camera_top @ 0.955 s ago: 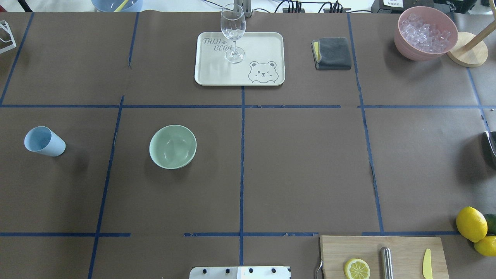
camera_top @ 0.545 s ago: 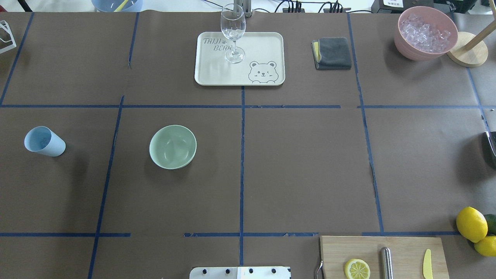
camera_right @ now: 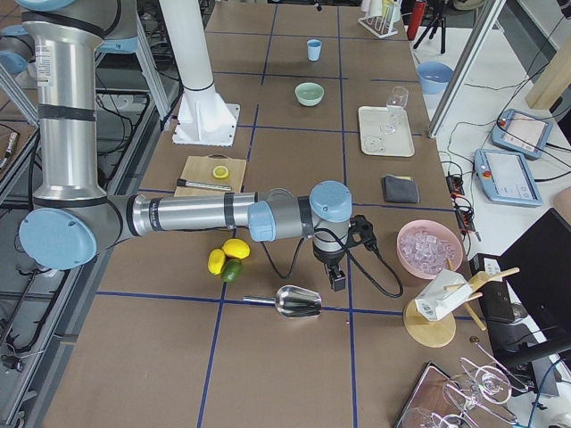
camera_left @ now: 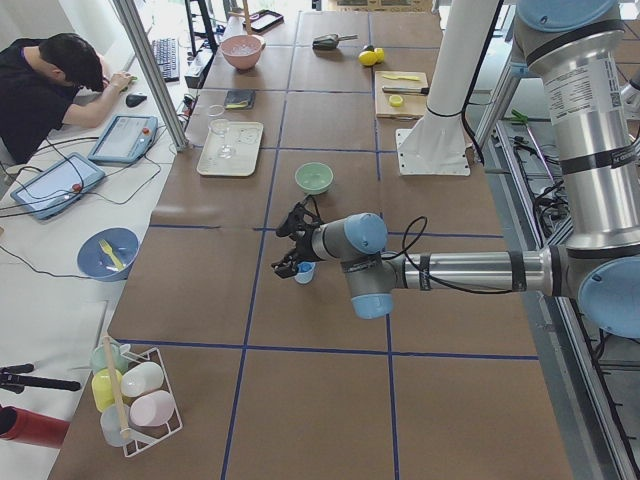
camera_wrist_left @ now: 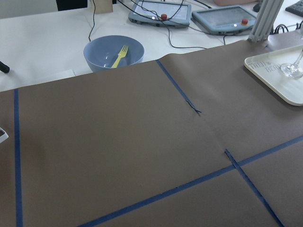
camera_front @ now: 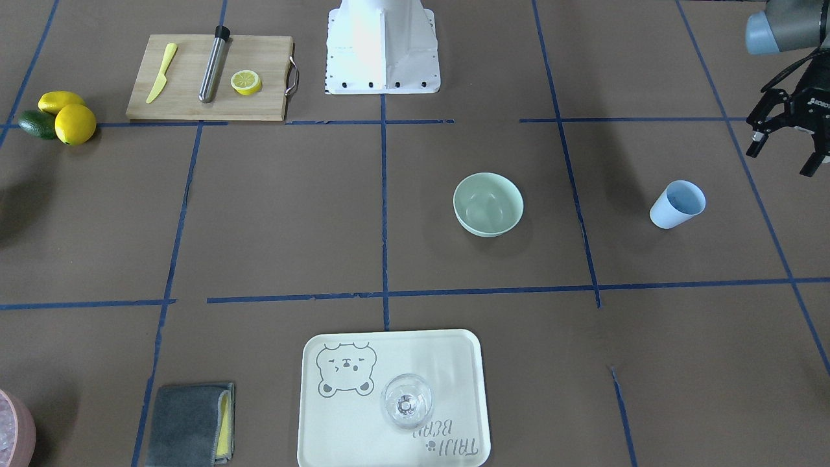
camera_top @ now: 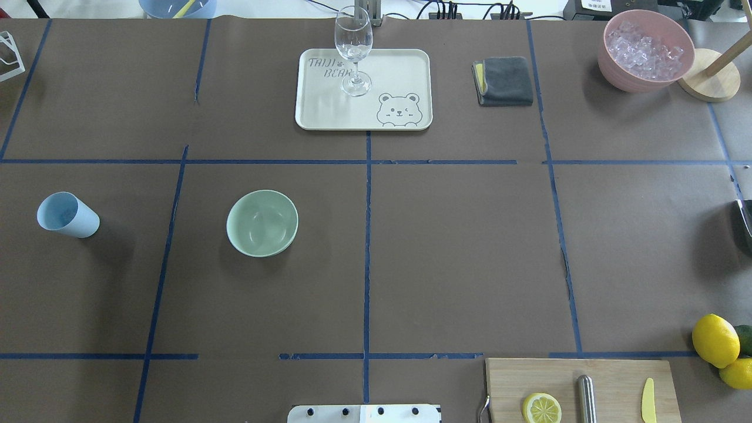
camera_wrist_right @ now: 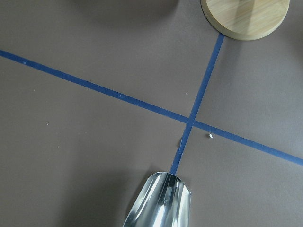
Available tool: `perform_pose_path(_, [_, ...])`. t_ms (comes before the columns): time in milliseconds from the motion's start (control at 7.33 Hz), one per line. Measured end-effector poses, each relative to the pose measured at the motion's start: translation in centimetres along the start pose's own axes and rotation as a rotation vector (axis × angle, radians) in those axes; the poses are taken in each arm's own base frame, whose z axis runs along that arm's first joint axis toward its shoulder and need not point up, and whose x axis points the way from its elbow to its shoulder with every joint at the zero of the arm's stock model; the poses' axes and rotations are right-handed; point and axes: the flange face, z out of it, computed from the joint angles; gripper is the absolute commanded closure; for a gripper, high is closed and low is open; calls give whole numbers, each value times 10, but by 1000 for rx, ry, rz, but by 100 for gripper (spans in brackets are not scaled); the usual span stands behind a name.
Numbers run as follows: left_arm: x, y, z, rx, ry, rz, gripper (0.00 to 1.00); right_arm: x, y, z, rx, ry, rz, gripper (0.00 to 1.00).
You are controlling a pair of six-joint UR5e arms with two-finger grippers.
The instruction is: Pour ice into bowl
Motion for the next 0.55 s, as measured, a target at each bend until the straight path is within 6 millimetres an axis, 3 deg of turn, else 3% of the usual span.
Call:
perform_pose_path(273, [16, 31, 0, 52, -20, -6, 0, 0, 3, 0, -1, 1, 1, 0])
perform_pose_path(545, [42, 56, 19, 97, -56, -32, 0, 0, 9, 1, -5, 1, 4, 0])
